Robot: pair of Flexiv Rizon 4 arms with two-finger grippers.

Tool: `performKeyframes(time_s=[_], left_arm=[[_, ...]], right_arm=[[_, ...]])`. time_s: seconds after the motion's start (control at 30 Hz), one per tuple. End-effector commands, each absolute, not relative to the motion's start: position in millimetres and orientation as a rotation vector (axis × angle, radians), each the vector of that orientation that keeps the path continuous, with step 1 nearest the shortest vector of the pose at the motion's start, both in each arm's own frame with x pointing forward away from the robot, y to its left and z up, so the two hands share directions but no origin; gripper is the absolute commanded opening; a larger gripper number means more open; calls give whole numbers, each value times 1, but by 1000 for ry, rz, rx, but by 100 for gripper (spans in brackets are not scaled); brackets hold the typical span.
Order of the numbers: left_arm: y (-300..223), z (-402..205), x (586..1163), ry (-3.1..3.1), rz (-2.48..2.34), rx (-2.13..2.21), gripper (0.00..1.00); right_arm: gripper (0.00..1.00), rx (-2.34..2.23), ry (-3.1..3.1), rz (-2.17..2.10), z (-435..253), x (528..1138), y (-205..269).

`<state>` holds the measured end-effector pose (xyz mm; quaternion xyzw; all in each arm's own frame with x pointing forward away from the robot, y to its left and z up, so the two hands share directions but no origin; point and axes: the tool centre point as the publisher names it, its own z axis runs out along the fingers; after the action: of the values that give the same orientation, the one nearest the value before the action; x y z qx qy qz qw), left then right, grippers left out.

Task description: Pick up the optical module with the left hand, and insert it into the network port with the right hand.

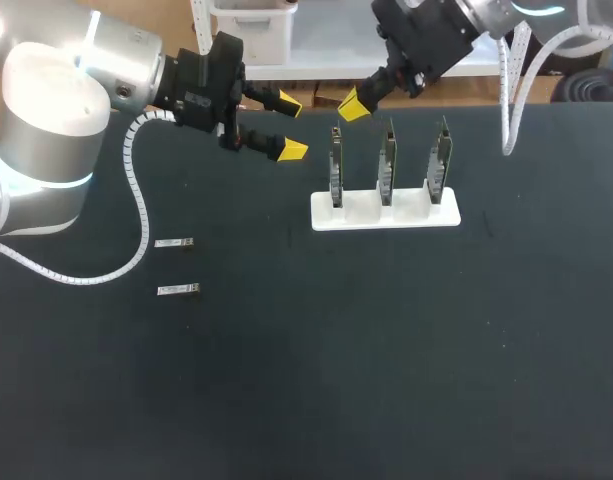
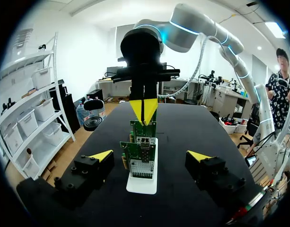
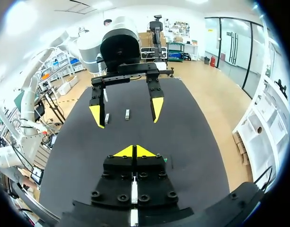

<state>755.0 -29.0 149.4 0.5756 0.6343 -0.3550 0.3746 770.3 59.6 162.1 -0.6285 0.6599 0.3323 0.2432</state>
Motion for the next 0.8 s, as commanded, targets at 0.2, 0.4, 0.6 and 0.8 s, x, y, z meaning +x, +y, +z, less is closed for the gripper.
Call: performKeyframes(time_s=[0.2,0.4,0.6,0.8], left_arm=[[-30,150,756,1628,-908,1475,100],[-30,150,756,1628,-908,1475,100],[-30,150,756,1628,-908,1475,100],[-30,150,756,1628,-908,1475,100]], right_arm=[[0,-1730,1799,935,158,775,69],[0,-1734,1801,944,157,775,71],[0,-1731,1816,943,157,773,72],[0,-1743,1822,951,155,770,73]])
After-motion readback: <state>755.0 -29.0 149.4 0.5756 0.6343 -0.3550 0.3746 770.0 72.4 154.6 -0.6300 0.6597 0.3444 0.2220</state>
